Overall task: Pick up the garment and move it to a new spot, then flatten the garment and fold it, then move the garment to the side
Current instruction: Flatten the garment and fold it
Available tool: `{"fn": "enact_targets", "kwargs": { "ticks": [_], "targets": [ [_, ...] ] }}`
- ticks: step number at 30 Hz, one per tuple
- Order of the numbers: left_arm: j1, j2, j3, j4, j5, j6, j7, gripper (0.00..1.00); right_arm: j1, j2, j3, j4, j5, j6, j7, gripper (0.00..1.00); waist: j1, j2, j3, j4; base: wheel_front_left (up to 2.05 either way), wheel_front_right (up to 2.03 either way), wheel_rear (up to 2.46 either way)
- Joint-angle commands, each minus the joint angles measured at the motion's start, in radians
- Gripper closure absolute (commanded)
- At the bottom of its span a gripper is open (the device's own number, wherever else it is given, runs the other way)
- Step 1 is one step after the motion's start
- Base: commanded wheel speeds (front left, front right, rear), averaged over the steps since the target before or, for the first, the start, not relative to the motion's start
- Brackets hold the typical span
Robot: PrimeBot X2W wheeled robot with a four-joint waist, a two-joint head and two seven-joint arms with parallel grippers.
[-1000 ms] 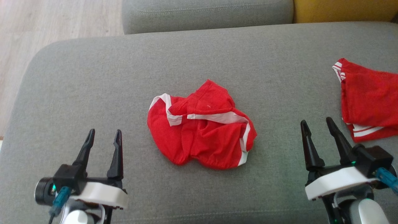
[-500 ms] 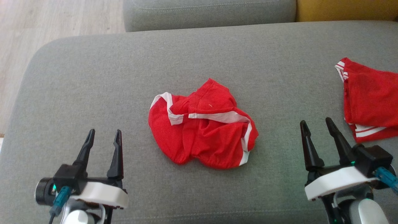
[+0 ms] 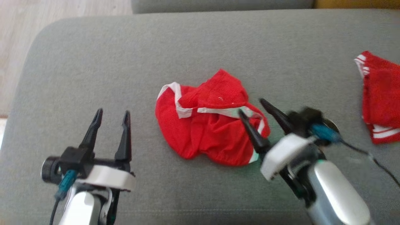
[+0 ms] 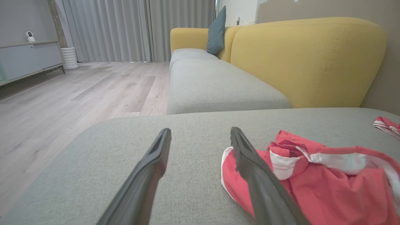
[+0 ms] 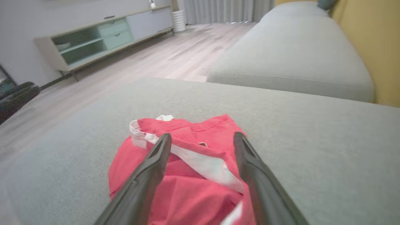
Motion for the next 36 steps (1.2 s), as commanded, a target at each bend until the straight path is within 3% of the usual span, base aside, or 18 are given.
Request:
{"fn": "enact_targets", "kwargs": {
  "ticks": [1, 8, 15, 17, 28, 32, 36],
  "targets": [
    [-0.064, 0.003, 0.023, -0.026, 0.013, -0.009, -0.009, 0.00, -0.096, -0.017, 0.078, 0.001, 0.019, -0.001, 0.038, 0.00, 0.0000, 0.0000, 0.031, 0.034, 0.00, 0.00, 0.00],
    [-0.115, -0.019, 0.005, -0.013, 0.023, -0.037, -0.009, 0.00, -0.269, -0.064, 0.223, 0.098, 0.063, -0.001, 0.113, 0.00, 0.0000, 0.0000, 0.073, 0.089, 0.00, 0.00, 0.00],
    [-0.148, -0.036, 0.007, -0.014, 0.040, -0.051, -0.009, 0.00, -0.365, -0.105, 0.301, 0.208, 0.091, -0.001, 0.172, 0.00, 0.0000, 0.0000, 0.094, 0.126, 0.00, 0.00, 0.00],
    [-0.148, -0.040, 0.011, -0.017, 0.043, -0.051, -0.009, 0.00, -0.376, -0.105, 0.291, 0.222, 0.098, -0.001, 0.149, 1.00, 0.0000, 0.0000, 0.095, 0.129, 0.00, 0.00, 0.00],
    [-0.131, -0.050, 0.035, -0.031, 0.059, -0.062, -0.009, 0.00, -0.279, -0.058, 0.051, 0.186, 0.106, -0.001, -0.022, 1.00, 0.0000, 0.0000, 0.088, 0.082, 0.00, 0.00, 0.00],
    [-0.140, -0.047, 0.033, -0.032, 0.073, -0.074, -0.009, 0.00, -0.180, -0.021, -0.161, 0.172, 0.116, -0.001, -0.067, 1.00, 0.0000, 0.0000, 0.086, 0.060, 0.00, 0.00, 0.00],
    [-0.142, -0.045, 0.033, -0.033, 0.082, -0.080, -0.009, 0.00, -0.098, 0.019, -0.310, 0.181, 0.141, -0.001, -0.095, 1.00, 0.0000, 0.0000, 0.091, 0.043, 0.00, 0.00, 0.00]
  ]
}}
